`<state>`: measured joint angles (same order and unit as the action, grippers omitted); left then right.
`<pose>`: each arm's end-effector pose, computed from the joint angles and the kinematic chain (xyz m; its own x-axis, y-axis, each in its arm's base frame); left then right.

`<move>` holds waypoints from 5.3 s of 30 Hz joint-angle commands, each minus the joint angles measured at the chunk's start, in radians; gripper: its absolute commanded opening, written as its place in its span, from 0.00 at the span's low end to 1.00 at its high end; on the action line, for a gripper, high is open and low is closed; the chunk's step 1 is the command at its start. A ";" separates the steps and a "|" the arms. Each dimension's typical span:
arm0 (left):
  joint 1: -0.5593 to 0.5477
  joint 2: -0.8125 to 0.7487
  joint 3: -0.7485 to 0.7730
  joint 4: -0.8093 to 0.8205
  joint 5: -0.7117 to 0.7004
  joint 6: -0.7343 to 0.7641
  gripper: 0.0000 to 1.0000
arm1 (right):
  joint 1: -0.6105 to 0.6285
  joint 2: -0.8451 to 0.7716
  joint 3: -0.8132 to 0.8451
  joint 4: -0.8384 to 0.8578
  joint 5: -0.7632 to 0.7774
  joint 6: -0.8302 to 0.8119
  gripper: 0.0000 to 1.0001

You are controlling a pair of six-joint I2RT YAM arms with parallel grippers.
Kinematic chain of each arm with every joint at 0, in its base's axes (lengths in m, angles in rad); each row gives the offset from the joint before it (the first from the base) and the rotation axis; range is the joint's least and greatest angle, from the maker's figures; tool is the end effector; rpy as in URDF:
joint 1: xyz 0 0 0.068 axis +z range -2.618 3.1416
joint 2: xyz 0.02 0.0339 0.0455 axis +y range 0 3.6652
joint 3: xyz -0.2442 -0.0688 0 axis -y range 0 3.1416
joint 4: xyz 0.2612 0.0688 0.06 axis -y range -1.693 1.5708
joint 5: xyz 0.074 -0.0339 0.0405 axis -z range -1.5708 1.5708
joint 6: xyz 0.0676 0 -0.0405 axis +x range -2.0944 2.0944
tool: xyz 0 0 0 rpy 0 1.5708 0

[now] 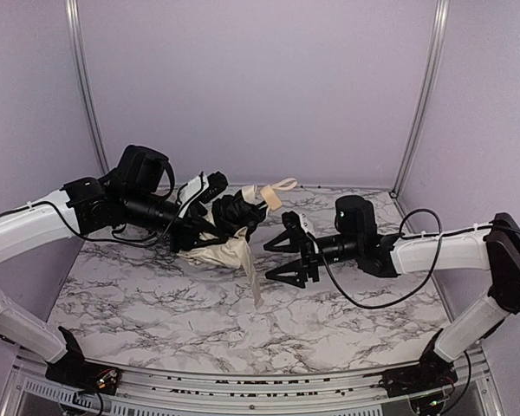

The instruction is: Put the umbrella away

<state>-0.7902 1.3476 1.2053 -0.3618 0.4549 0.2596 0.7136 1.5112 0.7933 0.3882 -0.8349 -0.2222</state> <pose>0.2259 -0.2703 0.3089 -0.0952 0.4238 -0.9007 0.9658 0.2587 0.0196 0.2353 0.2700 0.1920 -0.0251 -0.2174 -0.9758 -0.9997 0.0005 0.0256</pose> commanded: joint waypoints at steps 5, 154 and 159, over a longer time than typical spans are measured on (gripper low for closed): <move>-0.016 -0.009 0.110 -0.080 -0.048 0.097 0.00 | 0.062 0.089 0.084 0.045 -0.128 -0.030 0.77; -0.291 0.683 0.010 -0.267 -0.236 0.388 0.00 | 0.159 0.167 -0.073 0.480 0.371 -0.268 0.05; -0.270 0.699 0.005 -0.285 -0.188 0.380 0.00 | 0.057 0.076 -0.145 0.457 0.477 -0.170 0.22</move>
<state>-1.0603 1.9343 1.2736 -0.4828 0.1997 0.6342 0.8494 1.6890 0.6559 0.7189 -0.4545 -0.5415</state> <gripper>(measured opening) 0.247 0.143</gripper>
